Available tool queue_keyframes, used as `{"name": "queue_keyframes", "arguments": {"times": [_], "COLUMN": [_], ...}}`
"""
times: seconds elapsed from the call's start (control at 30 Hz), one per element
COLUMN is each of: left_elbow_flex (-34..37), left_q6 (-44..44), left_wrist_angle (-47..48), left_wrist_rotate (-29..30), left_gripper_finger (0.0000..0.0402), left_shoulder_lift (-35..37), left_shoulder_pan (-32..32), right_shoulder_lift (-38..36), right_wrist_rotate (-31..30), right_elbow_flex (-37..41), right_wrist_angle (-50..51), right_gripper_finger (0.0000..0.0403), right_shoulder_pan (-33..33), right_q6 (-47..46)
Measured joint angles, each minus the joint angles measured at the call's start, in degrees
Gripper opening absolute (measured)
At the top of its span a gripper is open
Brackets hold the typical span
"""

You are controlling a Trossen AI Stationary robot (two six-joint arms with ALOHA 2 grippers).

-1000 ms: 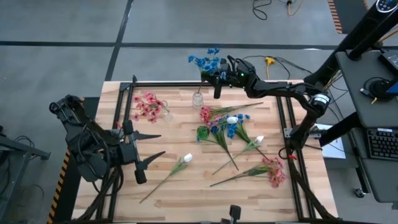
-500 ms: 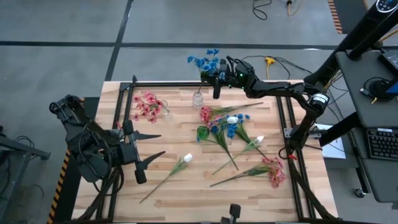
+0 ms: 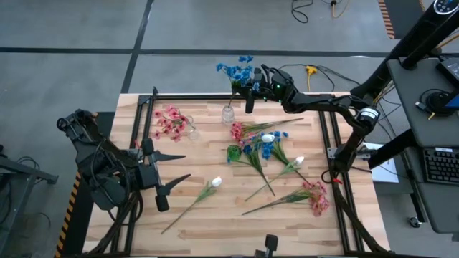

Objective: Sort flowers into vase by color
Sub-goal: Put the bottom left blue flowers into the right transparent vase

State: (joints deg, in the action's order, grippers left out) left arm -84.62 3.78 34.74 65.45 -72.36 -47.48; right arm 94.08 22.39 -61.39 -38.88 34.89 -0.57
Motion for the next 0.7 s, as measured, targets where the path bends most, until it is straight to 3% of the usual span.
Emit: {"name": "queue_keyframes", "arguments": {"times": [0.5,0.7], "left_elbow_flex": [0.0,0.0], "left_q6": [0.0,0.0], "left_wrist_angle": [0.1,0.2], "left_wrist_rotate": [0.0,0.0], "left_gripper_finger": [0.0223,0.0223], "left_shoulder_lift": [0.0,0.0], "left_shoulder_pan": [0.0,0.0], "right_shoulder_lift": [0.0,0.0], "right_wrist_rotate": [0.0,0.0], "right_elbow_flex": [0.0,0.0], "right_wrist_angle": [0.1,1.4], "right_gripper_finger": [0.0032,0.0065], "right_shoulder_pan": [0.0,-0.2], "right_q6": [-1.0,-1.1]}}
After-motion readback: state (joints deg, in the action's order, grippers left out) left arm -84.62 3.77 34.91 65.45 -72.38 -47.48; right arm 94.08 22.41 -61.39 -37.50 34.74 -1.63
